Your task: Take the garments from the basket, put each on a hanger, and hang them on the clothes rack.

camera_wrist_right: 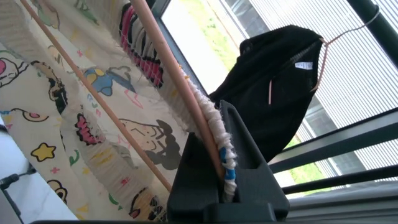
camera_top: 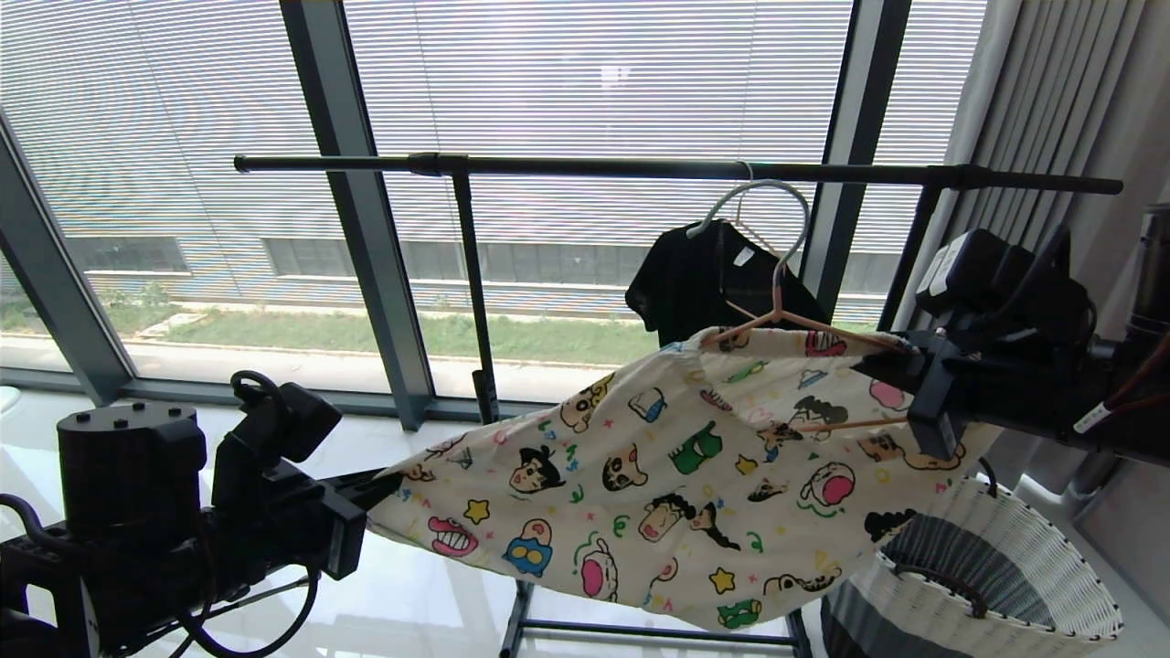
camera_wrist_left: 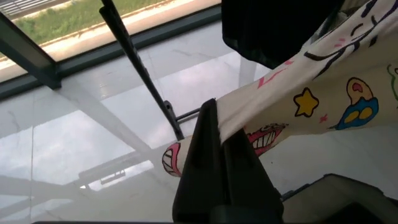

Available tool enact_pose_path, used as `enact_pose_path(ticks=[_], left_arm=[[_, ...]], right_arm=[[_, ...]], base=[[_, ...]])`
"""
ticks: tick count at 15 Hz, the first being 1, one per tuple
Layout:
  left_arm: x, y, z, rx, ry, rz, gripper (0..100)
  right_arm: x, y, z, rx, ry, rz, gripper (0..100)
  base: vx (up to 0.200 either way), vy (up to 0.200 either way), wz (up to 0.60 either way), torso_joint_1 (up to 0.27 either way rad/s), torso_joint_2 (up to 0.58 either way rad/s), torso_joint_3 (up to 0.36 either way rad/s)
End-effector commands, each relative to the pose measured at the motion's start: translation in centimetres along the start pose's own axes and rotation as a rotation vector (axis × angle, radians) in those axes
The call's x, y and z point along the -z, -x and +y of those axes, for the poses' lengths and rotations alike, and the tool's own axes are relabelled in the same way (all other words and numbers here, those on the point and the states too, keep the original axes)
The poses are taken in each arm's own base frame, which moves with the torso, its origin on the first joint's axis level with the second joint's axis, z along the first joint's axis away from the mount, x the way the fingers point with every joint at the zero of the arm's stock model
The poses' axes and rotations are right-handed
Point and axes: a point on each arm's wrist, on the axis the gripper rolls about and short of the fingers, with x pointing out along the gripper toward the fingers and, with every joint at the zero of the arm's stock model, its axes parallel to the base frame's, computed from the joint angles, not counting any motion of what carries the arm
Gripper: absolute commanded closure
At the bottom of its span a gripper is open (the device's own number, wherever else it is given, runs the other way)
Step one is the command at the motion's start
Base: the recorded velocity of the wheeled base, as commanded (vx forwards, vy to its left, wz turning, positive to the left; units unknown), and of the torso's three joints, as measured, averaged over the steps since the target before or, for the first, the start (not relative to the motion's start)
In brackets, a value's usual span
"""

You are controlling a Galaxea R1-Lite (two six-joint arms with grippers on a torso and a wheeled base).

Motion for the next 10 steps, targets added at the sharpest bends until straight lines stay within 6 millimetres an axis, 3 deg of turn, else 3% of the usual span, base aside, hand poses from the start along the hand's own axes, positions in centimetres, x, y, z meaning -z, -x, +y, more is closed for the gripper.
enact_pose_path(ticks=[1, 6, 10], left_arm=[[-0.1, 0.0, -0.1, 0.006, -0.003, -0.006, 0], [-0.1, 0.2, 0.4, -0.035, 0.009, -0.003, 0], [-0.8, 0.8, 1.7, -0.299, 0.033, 0.013, 0]], right_arm=[[0.1, -0.1, 0.0, -0.003, 0.000, 0.003, 100], [0.1, 0.1, 0.0, 0.006, -0.008, 0.011, 100], [1.1, 0.8, 0.4, 0.112, -0.163, 0.188, 100]], base=[[0.000, 0.000, 0.00, 0.000, 0.00, 0.000], [0.000, 0.000, 0.00, 0.000, 0.00, 0.000], [0.000, 0.000, 0.00, 0.000, 0.00, 0.000]])
